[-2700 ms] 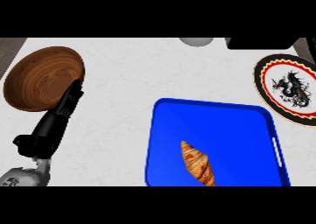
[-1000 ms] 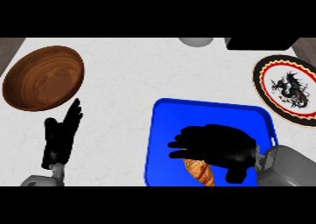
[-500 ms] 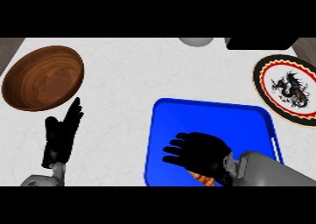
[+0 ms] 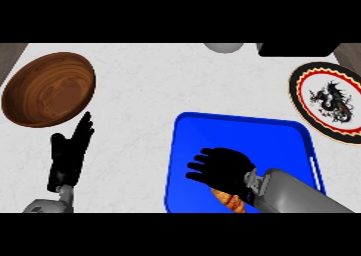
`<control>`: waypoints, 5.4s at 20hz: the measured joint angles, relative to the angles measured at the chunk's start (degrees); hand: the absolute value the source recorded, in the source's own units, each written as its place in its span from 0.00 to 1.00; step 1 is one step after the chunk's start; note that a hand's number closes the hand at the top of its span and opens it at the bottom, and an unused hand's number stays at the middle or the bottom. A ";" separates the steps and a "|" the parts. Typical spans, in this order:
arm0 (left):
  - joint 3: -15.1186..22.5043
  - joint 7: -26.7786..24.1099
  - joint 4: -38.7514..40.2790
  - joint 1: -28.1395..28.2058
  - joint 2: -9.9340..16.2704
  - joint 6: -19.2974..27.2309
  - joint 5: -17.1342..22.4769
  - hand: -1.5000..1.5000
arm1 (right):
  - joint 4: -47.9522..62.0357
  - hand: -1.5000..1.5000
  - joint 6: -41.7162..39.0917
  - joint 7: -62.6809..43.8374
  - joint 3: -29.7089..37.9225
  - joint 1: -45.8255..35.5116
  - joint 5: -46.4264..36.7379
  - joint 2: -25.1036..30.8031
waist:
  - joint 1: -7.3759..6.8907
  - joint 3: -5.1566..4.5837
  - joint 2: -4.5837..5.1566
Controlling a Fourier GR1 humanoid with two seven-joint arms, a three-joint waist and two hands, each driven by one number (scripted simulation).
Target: Pick the croissant from the tray and place it in the plate
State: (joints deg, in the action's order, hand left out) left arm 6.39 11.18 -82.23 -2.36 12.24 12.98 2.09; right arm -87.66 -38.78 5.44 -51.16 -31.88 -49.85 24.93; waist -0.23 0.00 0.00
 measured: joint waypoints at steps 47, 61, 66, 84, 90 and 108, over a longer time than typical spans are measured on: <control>-3.86 1.02 -3.02 2.30 -4.12 -2.51 -4.74 0.50 | 14.84 1.00 32.71 -4.76 54.84 4.52 -9.91 -12.27 | 1.06 0.17 0.22; -4.13 1.73 -2.27 0.84 -4.37 -3.84 -5.05 0.50 | 23.98 1.00 46.71 -10.21 71.30 -3.29 -5.89 -4.91 | -0.16 0.01 0.12; -4.36 0.92 -1.88 0.81 -4.66 -4.14 -5.40 0.50 | 36.14 1.00 49.48 -6.97 74.54 -7.39 -4.49 0.40 | -0.51 0.03 0.23; -4.07 2.12 -2.17 -1.27 -5.16 -5.43 -5.74 0.50 | 73.39 0.00 43.42 4.36 76.91 -14.50 -5.01 12.26 | -2.46 0.20 1.13; -4.46 1.91 -1.11 -2.22 -5.46 -5.28 -5.81 0.50 | 76.38 0.00 38.69 13.43 77.97 -13.70 -3.42 14.44 | -2.34 0.28 1.20; -4.50 1.70 -2.12 -0.81 -5.68 -5.23 -6.17 0.50 | 78.52 0.00 21.25 31.55 98.12 -10.64 19.78 19.13 | -1.81 0.30 0.97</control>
State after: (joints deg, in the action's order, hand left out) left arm 1.89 12.88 -84.35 -3.18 6.56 7.76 -4.08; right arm -9.14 -17.53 36.99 46.95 -42.52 -30.06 44.06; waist -2.04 0.29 0.97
